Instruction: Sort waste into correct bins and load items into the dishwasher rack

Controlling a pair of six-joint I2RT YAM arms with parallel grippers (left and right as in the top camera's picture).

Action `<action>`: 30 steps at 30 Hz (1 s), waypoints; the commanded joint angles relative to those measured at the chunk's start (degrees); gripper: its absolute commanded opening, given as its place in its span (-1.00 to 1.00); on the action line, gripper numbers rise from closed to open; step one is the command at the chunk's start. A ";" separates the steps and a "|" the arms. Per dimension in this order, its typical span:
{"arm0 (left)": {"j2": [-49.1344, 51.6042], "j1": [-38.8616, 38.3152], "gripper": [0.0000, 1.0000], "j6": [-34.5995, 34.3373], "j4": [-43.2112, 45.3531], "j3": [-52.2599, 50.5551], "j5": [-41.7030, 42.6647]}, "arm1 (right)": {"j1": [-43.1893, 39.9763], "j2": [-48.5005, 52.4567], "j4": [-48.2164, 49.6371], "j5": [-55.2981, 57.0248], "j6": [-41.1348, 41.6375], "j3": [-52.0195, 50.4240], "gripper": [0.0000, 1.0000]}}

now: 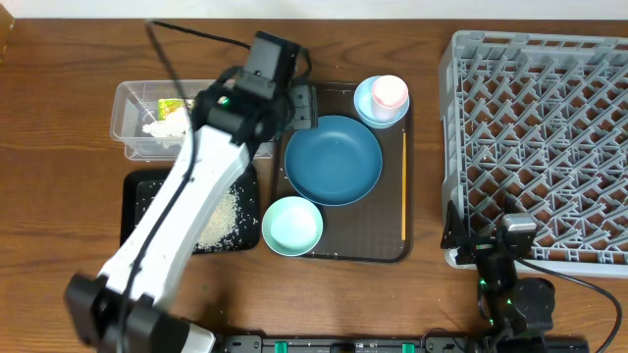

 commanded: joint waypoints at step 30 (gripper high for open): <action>-23.71 44.19 0.81 -0.11 -23.87 0.79 -3.76 | 0.42 -0.20 -0.26 0.11 0.63 -0.09 0.98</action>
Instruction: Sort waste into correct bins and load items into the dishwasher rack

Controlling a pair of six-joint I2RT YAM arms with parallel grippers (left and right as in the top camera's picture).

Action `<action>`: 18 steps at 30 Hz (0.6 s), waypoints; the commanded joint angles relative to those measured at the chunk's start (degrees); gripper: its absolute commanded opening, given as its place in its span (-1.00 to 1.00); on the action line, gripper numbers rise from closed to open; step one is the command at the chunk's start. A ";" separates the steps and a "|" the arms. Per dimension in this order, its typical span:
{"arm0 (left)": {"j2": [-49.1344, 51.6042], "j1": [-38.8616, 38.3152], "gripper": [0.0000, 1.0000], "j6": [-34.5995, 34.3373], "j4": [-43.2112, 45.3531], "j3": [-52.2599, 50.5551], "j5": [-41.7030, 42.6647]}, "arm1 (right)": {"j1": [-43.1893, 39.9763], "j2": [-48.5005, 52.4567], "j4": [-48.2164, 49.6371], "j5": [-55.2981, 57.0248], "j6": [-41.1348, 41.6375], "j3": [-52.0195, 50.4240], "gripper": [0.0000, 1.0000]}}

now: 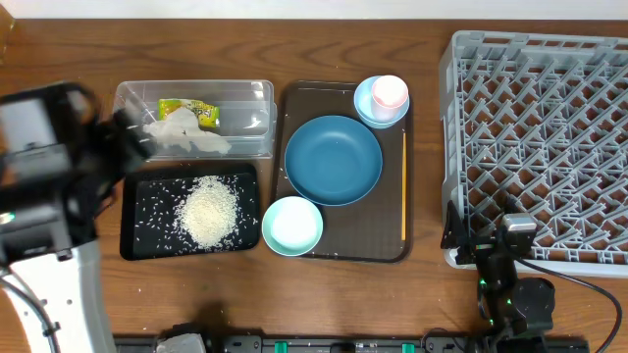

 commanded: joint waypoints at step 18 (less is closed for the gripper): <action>0.98 11.06 0.84 0.17 -1.88 0.37 -0.66 | 0.42 -0.20 10.86 -9.01 17.16 -0.09 0.98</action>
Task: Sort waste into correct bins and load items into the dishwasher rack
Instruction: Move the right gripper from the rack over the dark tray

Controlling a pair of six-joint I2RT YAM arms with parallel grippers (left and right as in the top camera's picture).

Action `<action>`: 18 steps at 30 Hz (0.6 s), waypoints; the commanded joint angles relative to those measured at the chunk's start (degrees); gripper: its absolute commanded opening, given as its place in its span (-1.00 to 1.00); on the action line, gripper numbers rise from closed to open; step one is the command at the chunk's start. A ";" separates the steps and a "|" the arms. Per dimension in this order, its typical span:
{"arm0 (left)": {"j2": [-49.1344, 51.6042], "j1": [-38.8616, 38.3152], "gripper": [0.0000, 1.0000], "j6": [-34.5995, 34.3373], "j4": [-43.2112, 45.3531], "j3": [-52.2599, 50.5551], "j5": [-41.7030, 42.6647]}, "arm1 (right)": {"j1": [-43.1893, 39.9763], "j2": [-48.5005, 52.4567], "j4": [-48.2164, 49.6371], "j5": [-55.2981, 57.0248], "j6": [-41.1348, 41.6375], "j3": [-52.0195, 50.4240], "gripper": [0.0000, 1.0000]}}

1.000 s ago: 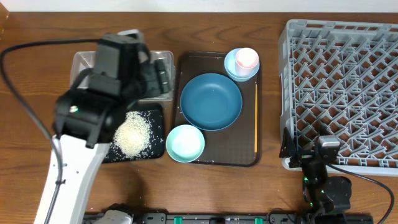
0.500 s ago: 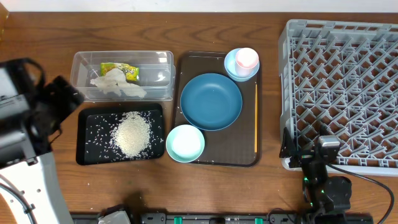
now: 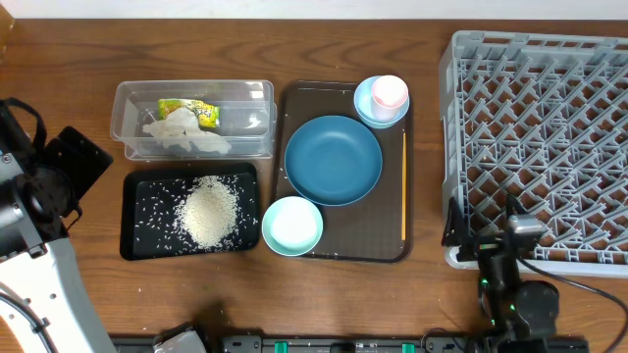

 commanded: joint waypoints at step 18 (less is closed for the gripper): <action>0.24 0.31 0.85 0.15 -0.15 0.37 -0.50 | 0.42 0.83 29.51 -4.96 32.13 2.80 0.99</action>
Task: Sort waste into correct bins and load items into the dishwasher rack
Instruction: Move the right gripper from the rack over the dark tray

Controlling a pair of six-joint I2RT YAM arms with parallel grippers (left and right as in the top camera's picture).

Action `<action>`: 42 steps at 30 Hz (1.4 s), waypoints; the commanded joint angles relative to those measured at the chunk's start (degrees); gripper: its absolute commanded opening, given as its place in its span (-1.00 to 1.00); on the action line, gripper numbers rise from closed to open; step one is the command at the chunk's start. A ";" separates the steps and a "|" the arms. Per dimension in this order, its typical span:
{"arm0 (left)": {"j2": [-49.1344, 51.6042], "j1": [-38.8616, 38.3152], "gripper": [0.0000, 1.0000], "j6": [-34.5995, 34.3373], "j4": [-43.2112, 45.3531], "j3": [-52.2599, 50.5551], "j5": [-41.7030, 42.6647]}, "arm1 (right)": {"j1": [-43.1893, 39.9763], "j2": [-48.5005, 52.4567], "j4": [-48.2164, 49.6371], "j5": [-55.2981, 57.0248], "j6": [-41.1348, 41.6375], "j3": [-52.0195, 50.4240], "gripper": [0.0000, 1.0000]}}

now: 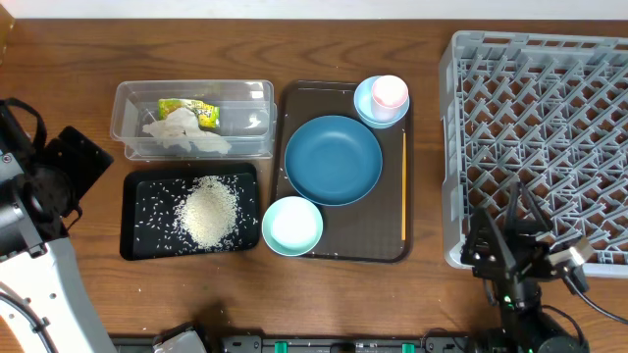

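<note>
On the brown tray (378, 243) sit a blue plate (334, 160), a pale teal bowl (291, 226), a pink cup in a light blue dish (385, 96) and a thin yellow stick (403, 186). Left of it, a clear bin (257, 98) holds crumpled white tissue (182, 135) and a green wrapper (188, 108). The black tray (137, 196) carries a heap of rice (208, 210). The grey dishwasher rack (540, 127) fills the right side. My left arm (44, 186) stands at the left edge, its fingers not made out. My right arm (520, 260) is low at the rack's front edge, fingers unclear.
Bare wooden table lies along the back edge and between the brown tray and the rack. Loose rice grains are scattered over the black tray. Cables run from the right arm near the front edge.
The right arm has changed pose at the rack's front edge, now turned and spread wider. The left arm and all items on the table stand as before.
The left arm first reached across the black tray and over the clear bin, hiding part of both. Then it was back at the left side, the bin showing tissue and wrapper. It stayed at the left edge; now the right arm has shifted.
</note>
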 commanded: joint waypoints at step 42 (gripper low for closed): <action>0.22 0.31 0.85 0.15 -0.09 0.37 -0.52 | 18.05 108.56 -89.22 4.35 -35.47 87.34 0.98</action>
